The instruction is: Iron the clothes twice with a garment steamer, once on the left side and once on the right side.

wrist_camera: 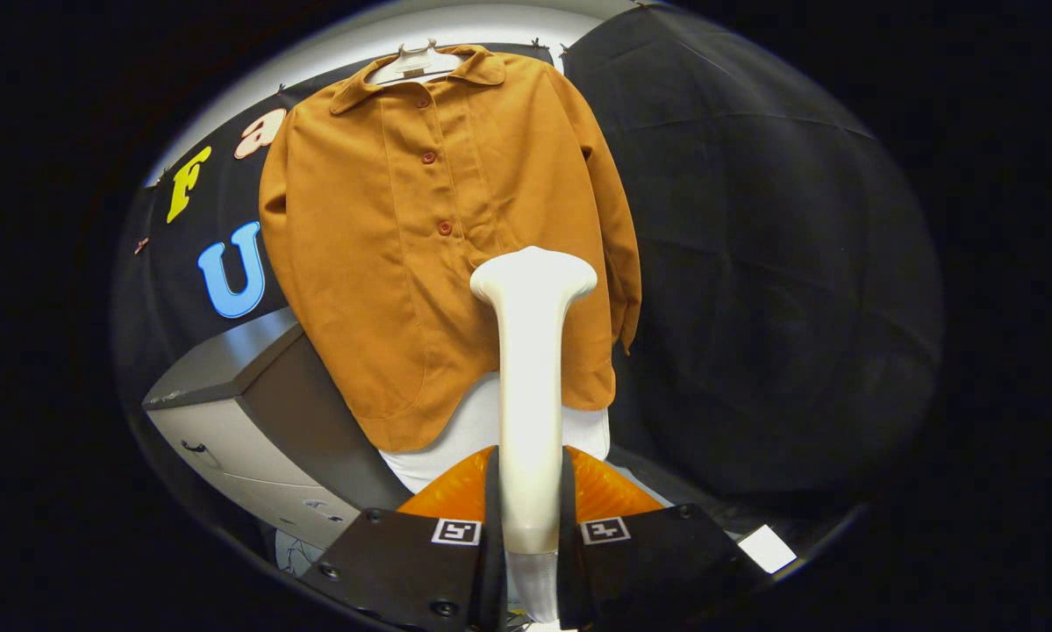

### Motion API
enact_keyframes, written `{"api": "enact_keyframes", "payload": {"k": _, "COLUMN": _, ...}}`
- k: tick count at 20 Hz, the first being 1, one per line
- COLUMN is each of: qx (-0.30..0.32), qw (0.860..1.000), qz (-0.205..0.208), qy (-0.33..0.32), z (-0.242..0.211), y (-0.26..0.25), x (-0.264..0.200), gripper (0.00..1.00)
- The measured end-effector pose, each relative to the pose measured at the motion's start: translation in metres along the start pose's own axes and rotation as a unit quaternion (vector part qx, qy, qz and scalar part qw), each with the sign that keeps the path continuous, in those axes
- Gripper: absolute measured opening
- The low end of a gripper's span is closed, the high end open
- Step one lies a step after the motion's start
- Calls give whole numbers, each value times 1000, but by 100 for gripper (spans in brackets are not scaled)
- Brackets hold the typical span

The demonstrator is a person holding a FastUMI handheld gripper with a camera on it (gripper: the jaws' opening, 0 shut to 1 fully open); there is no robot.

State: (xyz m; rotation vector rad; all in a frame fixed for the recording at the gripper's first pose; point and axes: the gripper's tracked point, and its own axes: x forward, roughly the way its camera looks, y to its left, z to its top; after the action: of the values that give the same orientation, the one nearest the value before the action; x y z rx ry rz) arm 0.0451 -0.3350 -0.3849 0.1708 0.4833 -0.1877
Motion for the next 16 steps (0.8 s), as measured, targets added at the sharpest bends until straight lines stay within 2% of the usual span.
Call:
{"api": "enact_keyframes", "payload": {"k": 3, "qx": -7, "qw": 1000, "qz": -11, "qy": 0, "z": -5, "y": 5, "x": -16, "gripper": 26}}
{"api": "enact_keyframes", "payload": {"k": 8, "qx": -25, "qw": 1000, "qz": -7, "qy": -12, "z": -1, "y": 27, "x": -47, "gripper": 26}}
{"api": "enact_keyframes", "payload": {"k": 11, "qx": -27, "qw": 999, "qz": -7, "qy": -39, "z": 23, "y": 44, "x": -66, "gripper": 26}}
{"api": "enact_keyframes", "payload": {"k": 16, "qx": -39, "qw": 994, "qz": 8, "qy": -101, "z": 88, "y": 87, "x": -99, "gripper": 26}}
